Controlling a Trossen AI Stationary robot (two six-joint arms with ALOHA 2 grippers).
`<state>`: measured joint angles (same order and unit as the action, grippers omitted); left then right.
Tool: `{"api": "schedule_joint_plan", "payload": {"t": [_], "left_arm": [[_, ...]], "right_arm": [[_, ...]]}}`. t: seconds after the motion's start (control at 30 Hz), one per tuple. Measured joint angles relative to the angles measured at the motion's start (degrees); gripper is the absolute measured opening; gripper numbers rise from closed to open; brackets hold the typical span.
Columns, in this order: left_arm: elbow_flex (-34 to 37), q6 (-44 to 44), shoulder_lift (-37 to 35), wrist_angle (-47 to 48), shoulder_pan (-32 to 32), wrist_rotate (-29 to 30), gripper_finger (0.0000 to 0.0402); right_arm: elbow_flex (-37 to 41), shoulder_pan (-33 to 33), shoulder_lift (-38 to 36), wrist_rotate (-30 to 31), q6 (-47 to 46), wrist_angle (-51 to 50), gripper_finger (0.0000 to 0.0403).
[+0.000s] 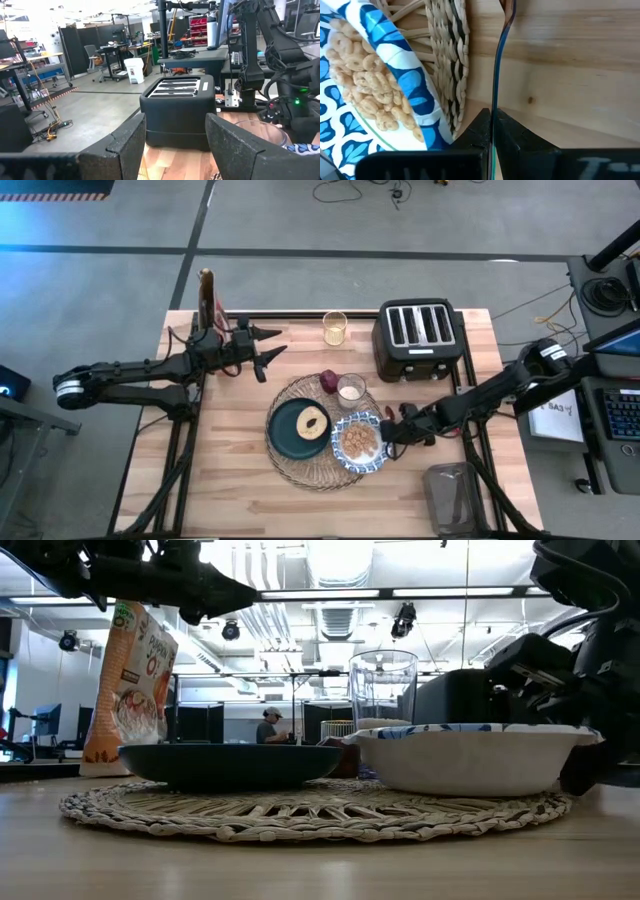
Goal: Arrange a breakfast setting
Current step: Put the blue spoon beside the placemat, then return to Home Position
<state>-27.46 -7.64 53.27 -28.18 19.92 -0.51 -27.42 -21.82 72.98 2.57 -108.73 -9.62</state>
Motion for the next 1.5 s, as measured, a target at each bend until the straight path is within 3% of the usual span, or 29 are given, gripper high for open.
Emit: {"api": "schedule_joint_plan", "payload": {"t": [0.2, 0.63, 0.83, 1.13, 1.33, 1.5], "left_arm": [[0.00, 0.00, 0.00, -0.01, 0.00, 0.00, 0.0189], [0.00, 0.00, -0.02, -0.05, 0.00, -0.02, 0.0189], [0.00, 0.01, 0.01, -0.05, 0.00, -0.01, 0.0189], [0.00, 0.04, 0.00, -0.05, 0.00, 0.00, 0.0189], [-0.44, 0.22, -0.02, 0.02, 0.00, 0.00, 0.0189], [-2.09, 1.02, -0.02, 1.22, 0.00, 0.00, 0.0189]], "right_arm": [[0.00, 0.00, -1.32, 0.02, -0.80, -3.85, 0.0008], [0.00, 0.00, -0.91, -1.44, 2.28, -2.49, 0.0011], [0.00, 0.11, -1.47, -2.49, 7.02, 0.24, 0.0041], [-0.07, 0.81, -4.70, -10.27, 9.68, -6.23, 0.0094], [-0.07, 2.84, -10.19, -13.11, 15.92, -11.56, 0.0093], [-0.07, 4.84, -15.94, -13.06, 28.10, -12.61, 0.0080]]}}
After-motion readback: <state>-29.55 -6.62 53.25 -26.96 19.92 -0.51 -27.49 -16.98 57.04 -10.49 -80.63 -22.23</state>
